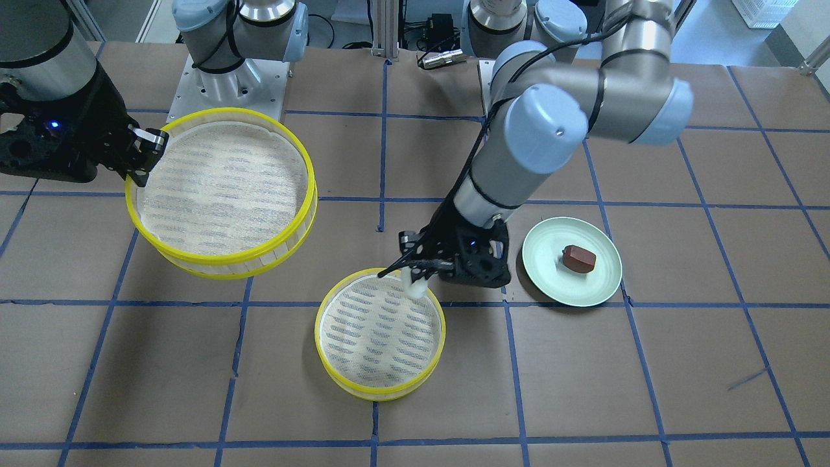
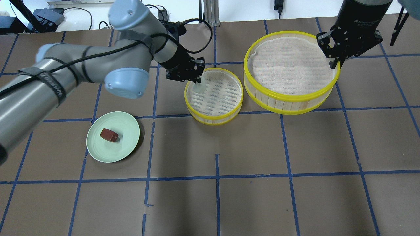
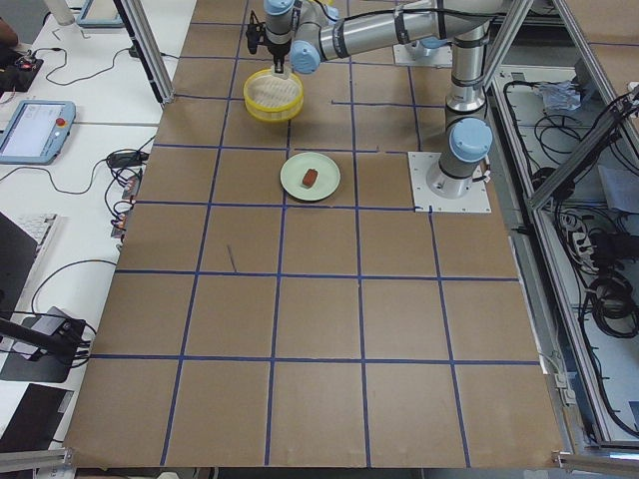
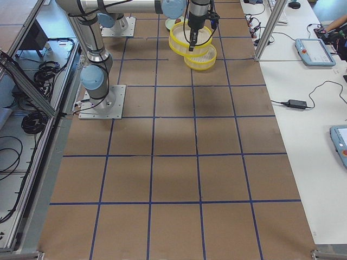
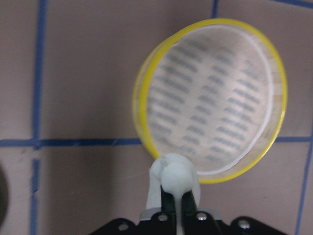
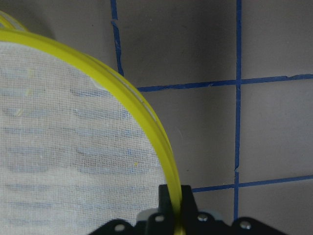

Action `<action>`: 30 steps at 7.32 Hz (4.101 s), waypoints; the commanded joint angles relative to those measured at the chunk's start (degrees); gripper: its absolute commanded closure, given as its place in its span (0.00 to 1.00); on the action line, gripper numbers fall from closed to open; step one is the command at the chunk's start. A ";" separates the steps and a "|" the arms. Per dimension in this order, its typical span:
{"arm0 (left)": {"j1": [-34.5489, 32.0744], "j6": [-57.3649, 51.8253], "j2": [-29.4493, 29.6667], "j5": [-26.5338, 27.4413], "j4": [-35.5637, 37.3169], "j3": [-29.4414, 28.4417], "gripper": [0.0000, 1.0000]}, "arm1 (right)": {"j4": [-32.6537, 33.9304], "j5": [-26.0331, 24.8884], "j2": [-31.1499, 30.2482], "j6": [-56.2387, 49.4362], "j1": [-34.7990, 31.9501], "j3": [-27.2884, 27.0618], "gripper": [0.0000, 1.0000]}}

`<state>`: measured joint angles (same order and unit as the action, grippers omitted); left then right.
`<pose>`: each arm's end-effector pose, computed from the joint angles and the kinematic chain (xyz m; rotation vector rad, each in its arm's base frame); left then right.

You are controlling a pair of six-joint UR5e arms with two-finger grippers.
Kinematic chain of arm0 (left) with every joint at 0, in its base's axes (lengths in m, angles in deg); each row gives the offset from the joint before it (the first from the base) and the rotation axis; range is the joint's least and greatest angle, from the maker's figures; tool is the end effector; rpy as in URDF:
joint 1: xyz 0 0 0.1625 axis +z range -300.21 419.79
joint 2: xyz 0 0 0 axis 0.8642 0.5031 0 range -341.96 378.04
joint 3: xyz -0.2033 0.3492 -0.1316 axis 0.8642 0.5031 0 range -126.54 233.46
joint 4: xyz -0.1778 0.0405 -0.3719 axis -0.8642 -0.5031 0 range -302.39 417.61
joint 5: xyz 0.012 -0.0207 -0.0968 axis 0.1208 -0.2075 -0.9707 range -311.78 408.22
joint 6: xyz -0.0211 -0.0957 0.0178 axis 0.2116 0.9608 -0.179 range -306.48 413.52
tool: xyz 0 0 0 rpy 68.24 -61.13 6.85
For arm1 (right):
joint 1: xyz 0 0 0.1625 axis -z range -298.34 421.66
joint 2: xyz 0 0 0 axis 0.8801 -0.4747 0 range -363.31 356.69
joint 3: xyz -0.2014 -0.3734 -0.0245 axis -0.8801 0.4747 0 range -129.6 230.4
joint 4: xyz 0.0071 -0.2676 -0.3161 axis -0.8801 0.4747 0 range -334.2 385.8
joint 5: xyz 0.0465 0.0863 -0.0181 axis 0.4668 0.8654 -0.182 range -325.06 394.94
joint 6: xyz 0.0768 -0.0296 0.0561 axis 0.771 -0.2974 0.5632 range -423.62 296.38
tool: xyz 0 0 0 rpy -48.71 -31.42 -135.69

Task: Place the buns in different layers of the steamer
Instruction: 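Carry the white bun with left gripper into the bottom tier, release, then stack top tier back onto bottom tier with right while left returns to plate, then grasp the brown bun on the plate with left gripper, then lift the brown bun with left gripper and carry it toward the steamer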

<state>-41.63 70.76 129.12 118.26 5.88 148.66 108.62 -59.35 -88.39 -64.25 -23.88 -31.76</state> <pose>-0.2871 -0.5761 0.3145 0.0886 -2.7482 0.1602 0.0849 -0.5283 0.4994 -0.0981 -3.0663 -0.1192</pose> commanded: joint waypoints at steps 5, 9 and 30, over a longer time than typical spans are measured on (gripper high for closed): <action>-1.59 -7.00 3.18 7.18 6.11 -0.37 0.00 | 0.07 -0.01 0.01 -0.07 -0.07 0.08 0.96; 5.86 -25.21 1.51 13.19 0.71 2.78 0.00 | 1.11 4.87 0.45 3.42 -0.42 -1.06 0.96; 17.44 -28.73 -14.94 18.93 -17.92 6.02 0.99 | 27.14 4.30 21.63 28.49 -17.73 -3.52 0.96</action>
<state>-20.34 35.65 114.17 140.24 -6.17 161.40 135.73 -55.13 -66.88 -35.88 -41.61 -34.75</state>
